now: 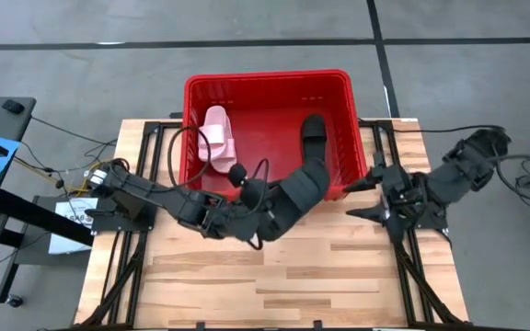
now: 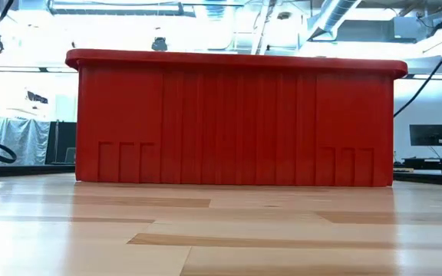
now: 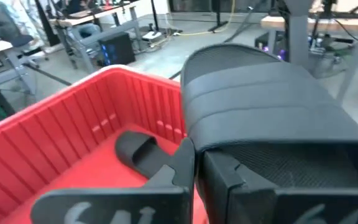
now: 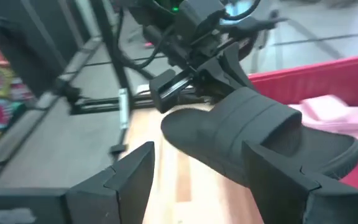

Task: Pick and place slides into bin
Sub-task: Put the black slipper in the red bin

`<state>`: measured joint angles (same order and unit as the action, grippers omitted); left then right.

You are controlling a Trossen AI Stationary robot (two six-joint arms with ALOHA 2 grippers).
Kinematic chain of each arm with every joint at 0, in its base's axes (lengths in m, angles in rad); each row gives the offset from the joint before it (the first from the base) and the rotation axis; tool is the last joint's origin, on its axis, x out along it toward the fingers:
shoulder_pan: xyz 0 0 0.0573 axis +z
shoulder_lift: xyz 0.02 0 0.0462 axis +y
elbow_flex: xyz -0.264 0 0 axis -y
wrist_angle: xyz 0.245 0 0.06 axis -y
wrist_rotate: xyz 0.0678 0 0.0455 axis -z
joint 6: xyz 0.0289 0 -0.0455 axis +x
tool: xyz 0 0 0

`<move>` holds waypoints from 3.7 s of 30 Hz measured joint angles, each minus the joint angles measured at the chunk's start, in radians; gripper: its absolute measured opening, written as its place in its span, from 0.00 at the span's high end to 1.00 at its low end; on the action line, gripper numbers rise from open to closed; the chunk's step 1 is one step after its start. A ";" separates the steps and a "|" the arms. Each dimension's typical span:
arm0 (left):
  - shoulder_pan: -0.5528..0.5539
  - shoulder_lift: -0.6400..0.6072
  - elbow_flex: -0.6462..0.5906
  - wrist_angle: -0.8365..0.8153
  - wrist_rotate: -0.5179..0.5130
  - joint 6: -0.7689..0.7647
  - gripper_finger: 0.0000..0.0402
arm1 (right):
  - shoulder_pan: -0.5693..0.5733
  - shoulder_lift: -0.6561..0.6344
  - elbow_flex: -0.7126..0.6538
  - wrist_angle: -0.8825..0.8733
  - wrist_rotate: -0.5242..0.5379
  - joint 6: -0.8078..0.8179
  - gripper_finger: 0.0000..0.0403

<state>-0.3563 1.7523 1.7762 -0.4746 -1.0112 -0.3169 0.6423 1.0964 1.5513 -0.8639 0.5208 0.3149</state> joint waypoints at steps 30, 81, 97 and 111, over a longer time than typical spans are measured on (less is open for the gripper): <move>0.181 0.000 0.135 0.128 0.165 0.244 1.00 | 0.088 0.194 0.000 -0.044 0.414 0.264 0.65; 0.417 0.000 0.134 0.624 0.134 0.283 1.00 | -0.427 0.121 0.000 0.401 0.291 0.099 0.35; 0.382 0.000 0.134 0.490 0.023 0.503 1.00 | -0.537 0.011 0.000 0.469 0.327 -0.062 0.35; 0.312 0.000 0.134 0.367 0.014 0.609 1.00 | -0.889 0.133 0.271 0.119 -0.208 -0.027 0.35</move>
<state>-0.0440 1.7523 1.9102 -0.1075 -0.9968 0.2916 -0.2464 1.2299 1.8228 -0.7450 0.3124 0.2878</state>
